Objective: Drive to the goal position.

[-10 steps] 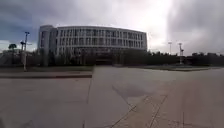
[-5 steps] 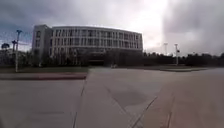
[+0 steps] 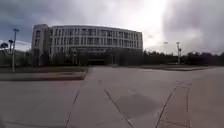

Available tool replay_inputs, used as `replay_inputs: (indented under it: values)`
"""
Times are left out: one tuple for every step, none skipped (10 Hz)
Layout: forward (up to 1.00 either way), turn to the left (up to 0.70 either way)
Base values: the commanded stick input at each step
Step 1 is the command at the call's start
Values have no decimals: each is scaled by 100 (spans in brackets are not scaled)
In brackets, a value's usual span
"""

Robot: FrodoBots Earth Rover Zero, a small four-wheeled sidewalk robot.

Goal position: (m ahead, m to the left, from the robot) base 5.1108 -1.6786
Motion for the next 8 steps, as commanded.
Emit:
replay_inputs:
  values:
    - [67,0]
    - [66,0]
    - [63,0]
    - [51,0]
    - [33,0]
    - [32,0]
    - [43,0]
    - [66,0]
